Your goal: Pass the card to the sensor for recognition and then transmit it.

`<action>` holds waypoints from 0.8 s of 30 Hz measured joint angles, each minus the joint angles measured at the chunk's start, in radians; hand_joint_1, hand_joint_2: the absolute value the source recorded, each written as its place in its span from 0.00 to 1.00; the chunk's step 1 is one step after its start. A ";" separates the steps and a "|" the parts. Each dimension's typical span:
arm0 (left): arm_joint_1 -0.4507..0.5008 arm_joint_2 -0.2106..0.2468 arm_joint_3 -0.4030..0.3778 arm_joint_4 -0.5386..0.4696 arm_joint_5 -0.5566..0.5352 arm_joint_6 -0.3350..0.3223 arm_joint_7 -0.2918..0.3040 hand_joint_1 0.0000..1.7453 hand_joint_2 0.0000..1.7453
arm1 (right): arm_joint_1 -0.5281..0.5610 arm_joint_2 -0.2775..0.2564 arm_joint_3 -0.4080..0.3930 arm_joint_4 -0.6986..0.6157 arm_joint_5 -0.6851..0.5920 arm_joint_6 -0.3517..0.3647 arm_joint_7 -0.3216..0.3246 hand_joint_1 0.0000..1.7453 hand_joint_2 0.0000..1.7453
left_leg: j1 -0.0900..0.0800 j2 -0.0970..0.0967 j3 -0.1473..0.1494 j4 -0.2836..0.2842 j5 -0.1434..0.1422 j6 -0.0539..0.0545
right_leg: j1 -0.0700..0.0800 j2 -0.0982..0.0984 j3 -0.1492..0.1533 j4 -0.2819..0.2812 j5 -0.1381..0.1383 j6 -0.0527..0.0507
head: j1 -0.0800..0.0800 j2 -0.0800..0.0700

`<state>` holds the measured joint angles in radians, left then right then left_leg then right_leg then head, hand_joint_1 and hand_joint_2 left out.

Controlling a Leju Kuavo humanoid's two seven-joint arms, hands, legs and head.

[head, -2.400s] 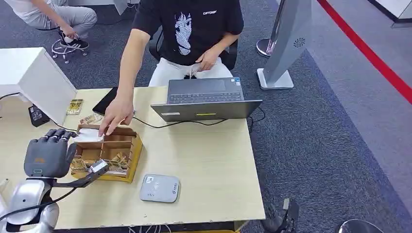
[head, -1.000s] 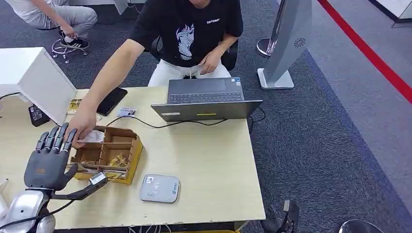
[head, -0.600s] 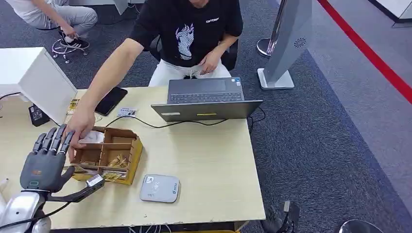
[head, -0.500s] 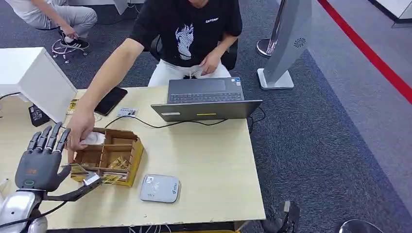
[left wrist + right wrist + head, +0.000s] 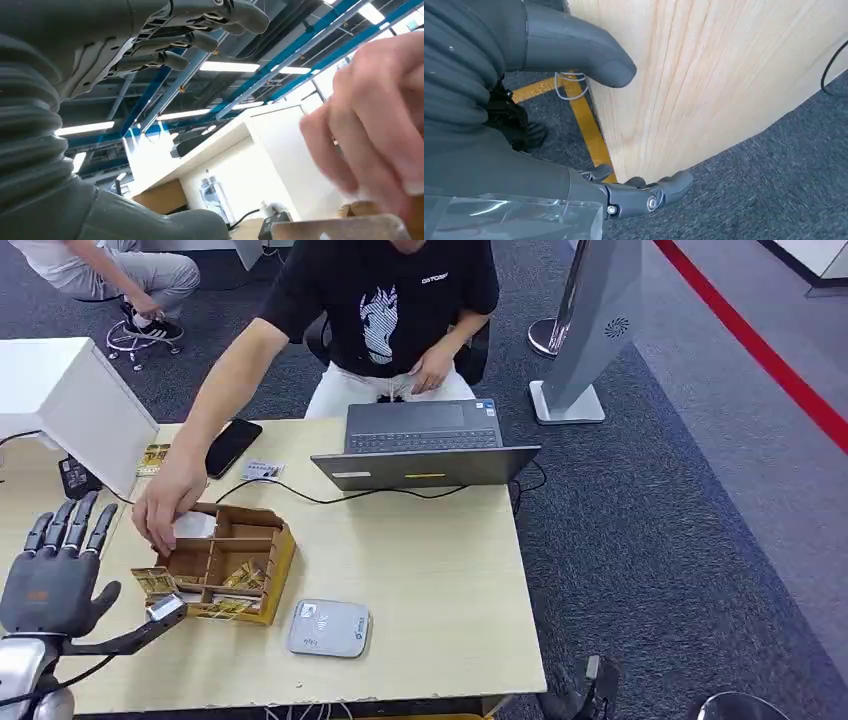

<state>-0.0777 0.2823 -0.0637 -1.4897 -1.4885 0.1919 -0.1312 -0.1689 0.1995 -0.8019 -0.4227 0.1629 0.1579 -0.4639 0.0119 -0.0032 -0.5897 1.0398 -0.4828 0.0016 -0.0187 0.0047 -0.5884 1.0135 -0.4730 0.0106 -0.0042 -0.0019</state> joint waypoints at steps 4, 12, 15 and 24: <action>0.018 0.000 0.006 0.005 -0.006 0.002 -0.011 0.00 1.00 | 0.001 0.000 -0.002 0.000 0.000 0.000 -0.001 0.00 1.00 | 0.000 0.000 0.000 0.000 0.000 0.000 | 0.000 0.000 0.000 0.000 0.000 0.000 | 0.000 0.000; 0.054 -0.012 0.006 0.008 -0.015 0.012 -0.021 0.00 1.00 | 0.002 -0.001 -0.006 0.000 0.000 0.000 -0.001 0.00 1.00 | 0.000 0.000 0.000 0.000 0.000 0.000 | 0.000 0.000 0.000 0.000 0.000 0.000 | 0.000 0.000; 0.058 -0.017 0.006 0.008 -0.015 0.015 -0.021 0.00 1.00 | 0.002 -0.001 -0.006 0.000 0.000 0.000 -0.001 0.00 1.00 | 0.000 0.000 0.000 0.000 0.000 0.000 | 0.000 0.000 0.000 0.000 0.000 0.000 | 0.000 0.000; 0.062 -0.025 0.006 0.008 -0.018 0.015 -0.027 0.00 1.00 | 0.002 -0.002 -0.009 0.000 0.003 0.000 -0.001 0.00 1.00 | 0.000 0.000 0.000 0.000 0.000 0.000 | 0.000 0.000 0.000 0.000 0.000 0.000 | 0.000 0.000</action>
<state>-0.0156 0.2571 -0.0580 -1.4813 -1.5061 0.2068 -0.1587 -0.1667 0.1980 -0.8110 -0.4227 0.1656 0.1575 -0.4650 0.0119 -0.0031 -0.5897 1.0399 -0.4829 0.0016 -0.0187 0.0048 -0.5886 1.0132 -0.4731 0.0106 -0.0042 -0.0019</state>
